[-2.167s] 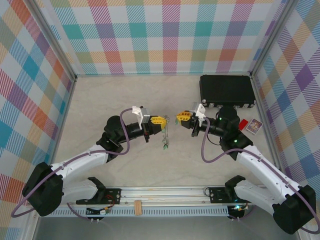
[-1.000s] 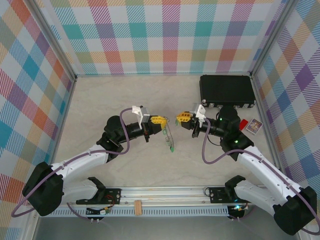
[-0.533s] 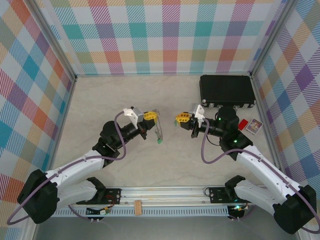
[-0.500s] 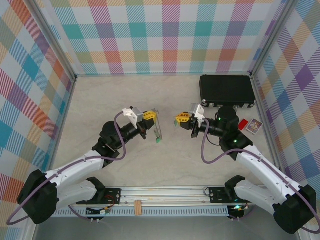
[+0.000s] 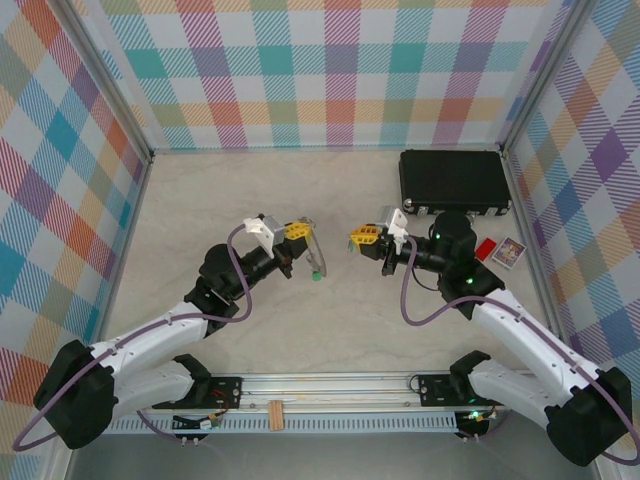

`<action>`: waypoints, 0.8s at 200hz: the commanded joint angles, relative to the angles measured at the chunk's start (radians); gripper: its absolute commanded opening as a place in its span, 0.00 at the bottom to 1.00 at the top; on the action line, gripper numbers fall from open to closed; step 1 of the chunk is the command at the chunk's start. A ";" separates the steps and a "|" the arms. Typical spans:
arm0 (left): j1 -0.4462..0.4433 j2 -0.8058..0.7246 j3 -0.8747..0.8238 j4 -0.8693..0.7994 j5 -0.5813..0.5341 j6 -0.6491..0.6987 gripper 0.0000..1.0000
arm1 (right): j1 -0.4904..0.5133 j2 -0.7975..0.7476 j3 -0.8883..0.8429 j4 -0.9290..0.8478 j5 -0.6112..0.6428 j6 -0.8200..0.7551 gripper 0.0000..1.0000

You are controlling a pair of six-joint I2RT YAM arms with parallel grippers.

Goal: Put the keys on the keyring

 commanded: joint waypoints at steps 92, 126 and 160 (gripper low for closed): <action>-0.017 0.027 0.023 0.103 0.186 -0.067 0.00 | 0.039 0.080 0.087 -0.008 -0.049 -0.044 0.00; -0.016 0.026 0.023 0.104 0.190 -0.068 0.00 | 0.043 0.088 0.081 0.004 -0.034 -0.042 0.00; -0.016 0.030 0.026 0.104 0.201 -0.070 0.00 | 0.047 0.089 0.080 0.015 -0.030 -0.039 0.00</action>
